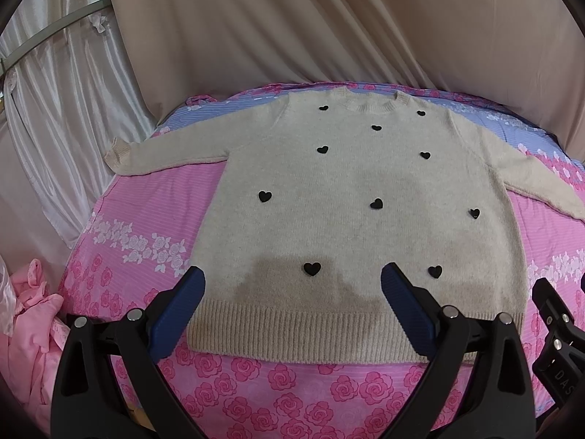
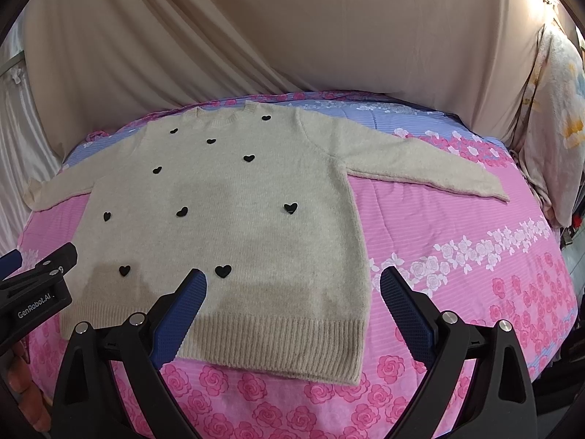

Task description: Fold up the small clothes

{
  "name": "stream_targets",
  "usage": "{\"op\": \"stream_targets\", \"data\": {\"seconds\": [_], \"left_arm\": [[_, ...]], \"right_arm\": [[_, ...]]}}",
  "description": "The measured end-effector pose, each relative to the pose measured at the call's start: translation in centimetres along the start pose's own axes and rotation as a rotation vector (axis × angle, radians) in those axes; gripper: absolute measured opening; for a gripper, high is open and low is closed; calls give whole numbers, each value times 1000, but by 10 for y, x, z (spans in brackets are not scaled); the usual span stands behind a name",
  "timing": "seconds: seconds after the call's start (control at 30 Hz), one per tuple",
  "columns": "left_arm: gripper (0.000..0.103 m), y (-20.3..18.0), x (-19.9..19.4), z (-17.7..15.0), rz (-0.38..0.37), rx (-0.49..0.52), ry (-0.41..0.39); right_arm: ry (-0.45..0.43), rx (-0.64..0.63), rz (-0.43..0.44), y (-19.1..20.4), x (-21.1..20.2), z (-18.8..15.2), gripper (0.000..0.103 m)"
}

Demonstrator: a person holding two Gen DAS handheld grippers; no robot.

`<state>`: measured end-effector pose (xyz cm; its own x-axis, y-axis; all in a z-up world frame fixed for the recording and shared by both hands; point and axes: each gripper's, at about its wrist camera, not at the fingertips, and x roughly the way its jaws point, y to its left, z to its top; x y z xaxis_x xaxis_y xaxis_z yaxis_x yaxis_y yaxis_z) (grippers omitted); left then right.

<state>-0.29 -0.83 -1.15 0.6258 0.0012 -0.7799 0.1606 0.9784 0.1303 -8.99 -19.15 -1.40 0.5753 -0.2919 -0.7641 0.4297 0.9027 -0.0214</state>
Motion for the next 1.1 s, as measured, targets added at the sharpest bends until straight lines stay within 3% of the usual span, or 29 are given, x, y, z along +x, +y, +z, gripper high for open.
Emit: {"op": "stream_targets", "data": {"seconds": [1.1], "left_arm": [[95, -3, 5, 1, 4, 6, 5]], "right_arm": [[11, -2, 1, 1, 6, 4, 94]]}}
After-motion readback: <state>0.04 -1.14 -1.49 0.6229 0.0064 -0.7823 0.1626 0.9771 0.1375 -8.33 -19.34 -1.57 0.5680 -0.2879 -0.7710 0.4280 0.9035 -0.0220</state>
